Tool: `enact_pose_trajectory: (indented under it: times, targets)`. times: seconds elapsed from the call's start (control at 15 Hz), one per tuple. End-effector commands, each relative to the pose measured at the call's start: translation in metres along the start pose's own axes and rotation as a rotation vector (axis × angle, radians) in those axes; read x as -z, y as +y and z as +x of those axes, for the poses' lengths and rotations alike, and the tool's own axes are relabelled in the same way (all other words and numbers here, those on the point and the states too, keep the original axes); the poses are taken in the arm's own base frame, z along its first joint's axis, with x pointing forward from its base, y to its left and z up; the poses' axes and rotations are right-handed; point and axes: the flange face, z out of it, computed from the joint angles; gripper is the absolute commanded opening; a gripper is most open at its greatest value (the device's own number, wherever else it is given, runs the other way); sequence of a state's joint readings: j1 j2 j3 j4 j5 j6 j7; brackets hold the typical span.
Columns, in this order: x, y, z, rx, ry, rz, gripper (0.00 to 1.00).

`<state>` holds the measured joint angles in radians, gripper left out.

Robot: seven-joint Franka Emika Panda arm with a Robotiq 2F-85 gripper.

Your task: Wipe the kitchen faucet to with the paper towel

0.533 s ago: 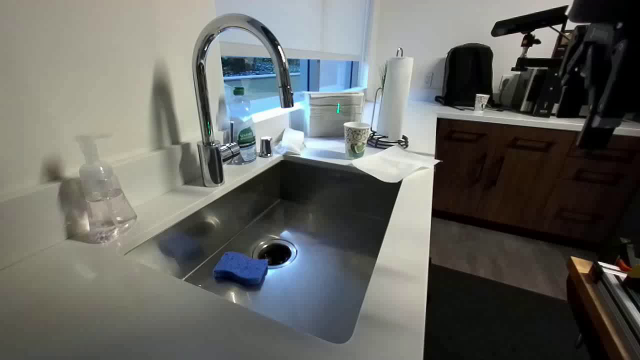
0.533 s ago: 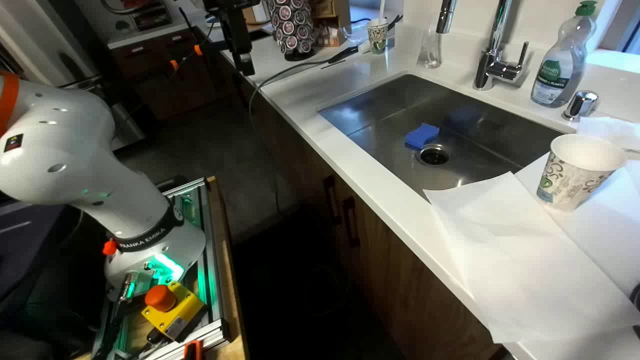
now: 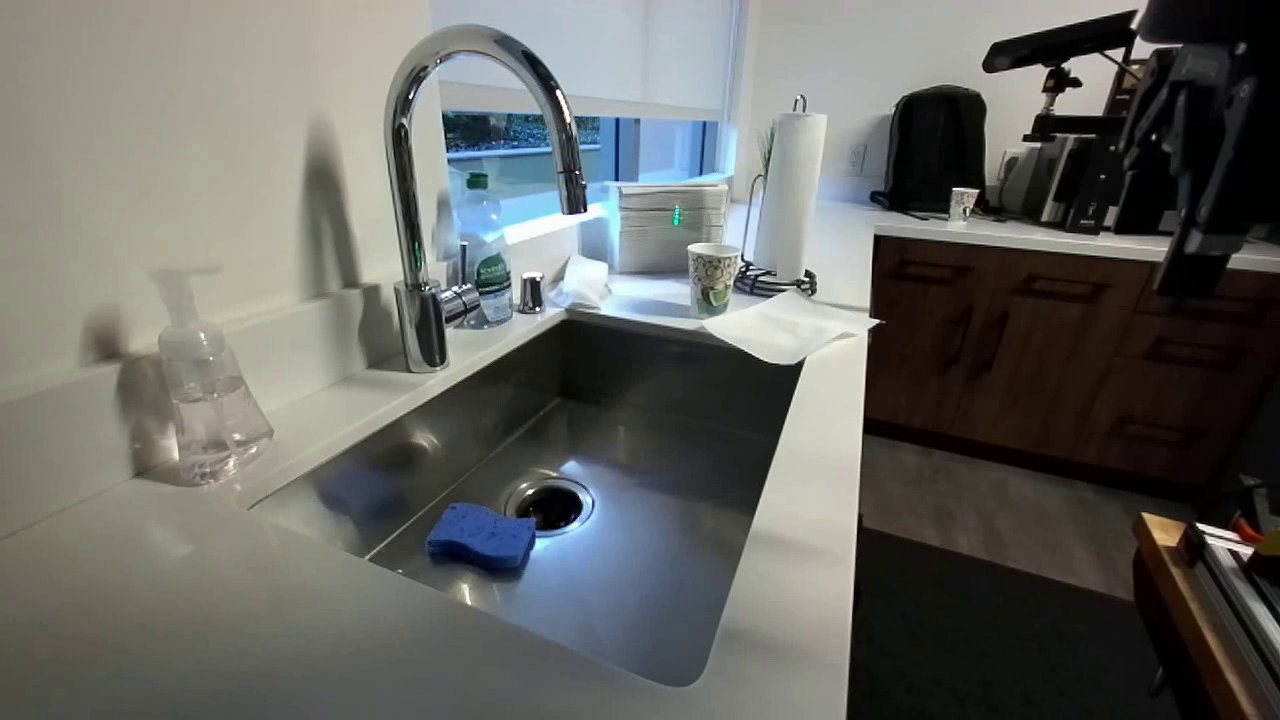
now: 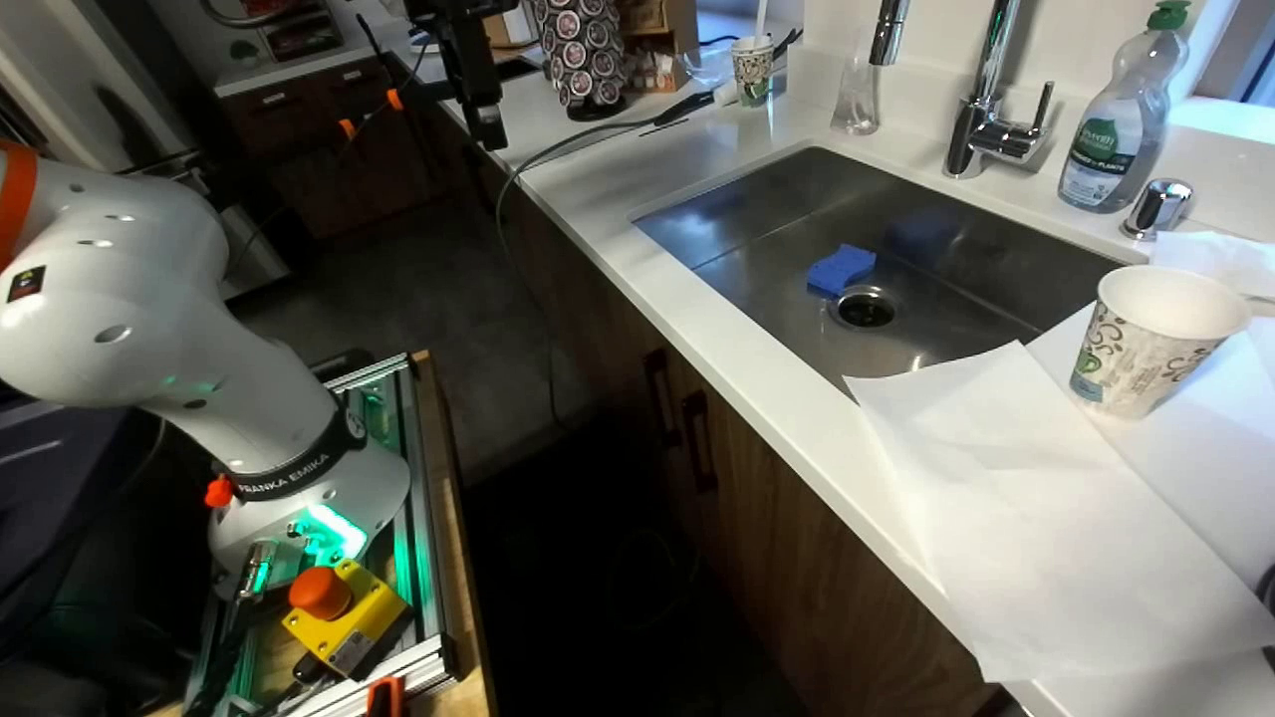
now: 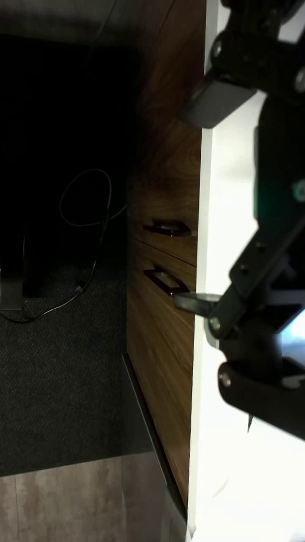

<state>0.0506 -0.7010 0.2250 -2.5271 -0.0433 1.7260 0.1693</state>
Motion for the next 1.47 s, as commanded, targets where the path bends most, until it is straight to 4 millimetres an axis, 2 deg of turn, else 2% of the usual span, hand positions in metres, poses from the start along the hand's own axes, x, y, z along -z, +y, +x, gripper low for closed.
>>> enact_pose_trajectory:
  times: [0.0, 0.33, 0.6, 0.8, 1.0, 1.2, 1.4]
  targets:
    - [0.000, 0.000, 0.000, 0.000, -0.001, 0.000, 1.00]
    - [0.000, 0.000, 0.000, 0.000, -0.001, 0.000, 1.00]
    - [-0.002, 0.016, 0.031, -0.012, -0.007, 0.027, 1.00]
    - [-0.007, 0.037, 0.066, 0.011, 0.015, 0.066, 1.00]
    - [-0.018, 0.059, 0.111, -0.001, -0.027, 0.123, 1.00]
    - [-0.041, 0.071, 0.156, 0.000, -0.142, 0.218, 1.00]
    - [-0.071, 0.072, 0.199, -0.035, -0.225, 0.328, 1.00]
